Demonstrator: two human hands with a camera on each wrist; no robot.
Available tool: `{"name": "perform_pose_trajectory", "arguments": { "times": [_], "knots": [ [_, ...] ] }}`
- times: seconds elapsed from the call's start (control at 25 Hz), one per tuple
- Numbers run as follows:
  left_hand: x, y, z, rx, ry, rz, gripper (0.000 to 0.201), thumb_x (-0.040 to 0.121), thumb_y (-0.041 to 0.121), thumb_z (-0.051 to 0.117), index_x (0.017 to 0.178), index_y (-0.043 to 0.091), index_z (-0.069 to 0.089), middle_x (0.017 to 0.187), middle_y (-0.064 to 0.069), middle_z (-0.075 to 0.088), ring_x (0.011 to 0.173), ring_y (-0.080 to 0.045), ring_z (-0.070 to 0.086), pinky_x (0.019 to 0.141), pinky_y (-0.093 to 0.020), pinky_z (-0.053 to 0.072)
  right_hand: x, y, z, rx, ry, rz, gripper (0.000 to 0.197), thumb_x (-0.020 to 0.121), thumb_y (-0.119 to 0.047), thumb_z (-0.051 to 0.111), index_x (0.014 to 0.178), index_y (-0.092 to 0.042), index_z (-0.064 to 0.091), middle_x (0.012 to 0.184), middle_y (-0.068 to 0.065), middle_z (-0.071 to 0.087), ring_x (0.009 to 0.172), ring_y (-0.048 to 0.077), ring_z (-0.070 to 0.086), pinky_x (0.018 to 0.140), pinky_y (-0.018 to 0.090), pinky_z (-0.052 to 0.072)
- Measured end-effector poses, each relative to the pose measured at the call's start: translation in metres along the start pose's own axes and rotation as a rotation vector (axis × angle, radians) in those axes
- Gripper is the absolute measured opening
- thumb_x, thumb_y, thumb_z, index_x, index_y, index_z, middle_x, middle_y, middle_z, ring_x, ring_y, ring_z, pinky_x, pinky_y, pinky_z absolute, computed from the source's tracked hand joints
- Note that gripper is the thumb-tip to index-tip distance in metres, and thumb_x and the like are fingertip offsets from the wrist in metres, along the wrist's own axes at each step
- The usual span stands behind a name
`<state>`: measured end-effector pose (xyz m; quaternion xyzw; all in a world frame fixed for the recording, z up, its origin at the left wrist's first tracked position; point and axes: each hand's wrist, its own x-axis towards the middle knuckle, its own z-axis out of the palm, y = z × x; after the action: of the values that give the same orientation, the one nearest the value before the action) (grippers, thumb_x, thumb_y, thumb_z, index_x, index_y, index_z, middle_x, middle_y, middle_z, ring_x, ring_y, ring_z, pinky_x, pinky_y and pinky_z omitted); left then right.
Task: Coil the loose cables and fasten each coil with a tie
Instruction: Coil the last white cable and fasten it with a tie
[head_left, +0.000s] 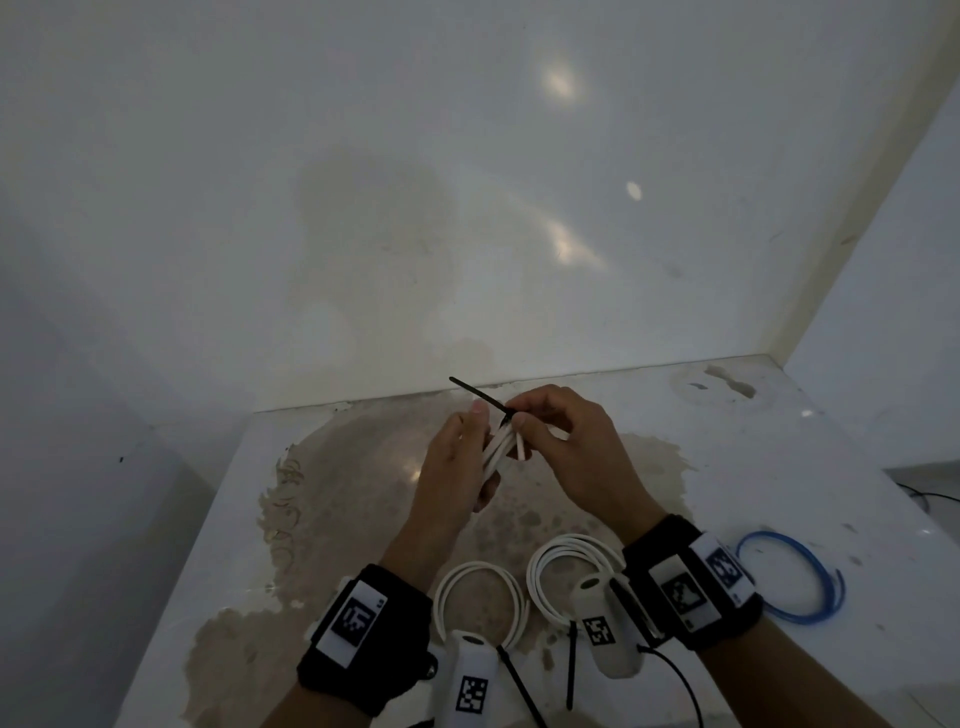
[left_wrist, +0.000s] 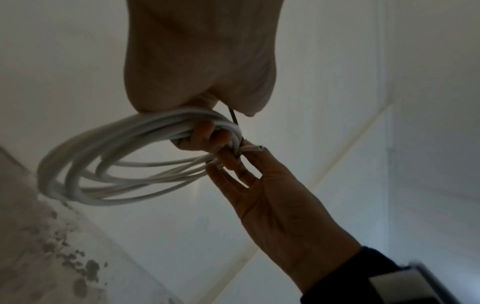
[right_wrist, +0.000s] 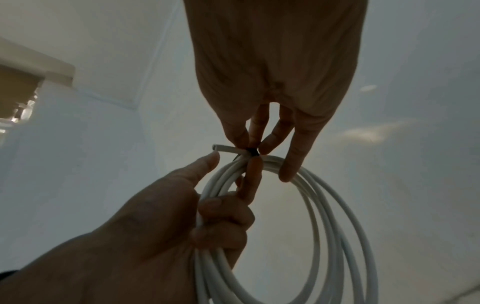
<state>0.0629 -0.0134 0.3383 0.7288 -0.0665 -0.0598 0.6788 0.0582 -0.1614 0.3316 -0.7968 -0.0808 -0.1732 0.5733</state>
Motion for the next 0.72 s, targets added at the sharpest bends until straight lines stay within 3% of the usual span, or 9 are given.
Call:
{"name": "perform_pose_trajectory", "arguments": {
  "times": [0.12, 0.24, 0.44, 0.6, 0.64, 0.72],
  "knots": [
    [0.004, 0.003, -0.006, 0.112, -0.046, 0.086, 0.036, 0.101, 0.043, 0.038, 0.08, 0.017, 0.053, 0.057, -0.009, 0.053, 0.035, -0.013, 0.042, 0.036, -0.02, 0.034, -0.002, 0.006, 0.001, -0.018, -0.04, -0.019, 0.011, 0.093, -0.015, 0.066, 0.101, -0.02, 0.071, 0.1, -0.005, 0.068, 0.096, 0.007, 0.065, 0.086, 0.019, 0.051],
    [0.008, 0.001, -0.01, 0.287, -0.107, 0.118, 0.031, 0.102, 0.041, 0.039, 0.082, 0.023, 0.055, 0.056, -0.002, 0.062, 0.031, -0.014, 0.046, 0.037, -0.022, 0.036, -0.007, 0.012, 0.003, -0.013, -0.074, -0.043, 0.015, 0.093, -0.015, 0.065, 0.1, -0.026, 0.071, 0.099, -0.008, 0.065, 0.098, 0.008, 0.063, 0.085, 0.021, 0.052],
    [0.004, -0.002, -0.009, 0.307, -0.188, 0.109, 0.036, 0.106, 0.033, 0.031, 0.084, 0.016, 0.053, 0.055, 0.003, 0.063, 0.035, -0.018, 0.05, 0.038, -0.026, 0.04, -0.011, 0.015, 0.004, 0.047, -0.063, -0.026, 0.005, 0.089, -0.013, 0.071, 0.094, -0.013, 0.071, 0.095, 0.002, 0.062, 0.094, 0.011, 0.064, 0.08, 0.02, 0.055],
    [0.004, 0.003, -0.007, 0.237, -0.256, 0.09, 0.034, 0.106, 0.034, 0.031, 0.088, 0.017, 0.055, 0.072, -0.01, 0.071, 0.05, -0.029, 0.067, 0.047, -0.034, 0.053, -0.008, 0.02, -0.001, 0.01, -0.063, -0.083, 0.005, 0.088, -0.01, 0.07, 0.09, -0.011, 0.066, 0.094, 0.005, 0.058, 0.086, 0.015, 0.064, 0.077, 0.025, 0.058],
    [0.004, 0.004, -0.006, 0.272, -0.239, 0.132, 0.033, 0.105, 0.034, 0.032, 0.085, 0.019, 0.053, 0.069, -0.01, 0.069, 0.053, -0.025, 0.068, 0.051, -0.035, 0.053, -0.008, 0.021, -0.001, 0.039, -0.059, -0.093, 0.005, 0.088, -0.007, 0.069, 0.091, -0.008, 0.065, 0.095, 0.006, 0.056, 0.085, 0.015, 0.064, 0.074, 0.022, 0.057],
    [0.008, 0.004, -0.011, 0.579, -0.184, 0.306, 0.029, 0.104, 0.035, 0.034, 0.08, 0.026, 0.047, 0.06, 0.001, 0.059, 0.051, -0.01, 0.059, 0.055, -0.034, 0.048, -0.013, 0.023, 0.0, 0.036, -0.039, -0.143, 0.005, 0.088, -0.002, 0.068, 0.092, -0.003, 0.064, 0.098, 0.007, 0.055, 0.088, 0.011, 0.062, 0.074, 0.017, 0.054]
  ]
}}
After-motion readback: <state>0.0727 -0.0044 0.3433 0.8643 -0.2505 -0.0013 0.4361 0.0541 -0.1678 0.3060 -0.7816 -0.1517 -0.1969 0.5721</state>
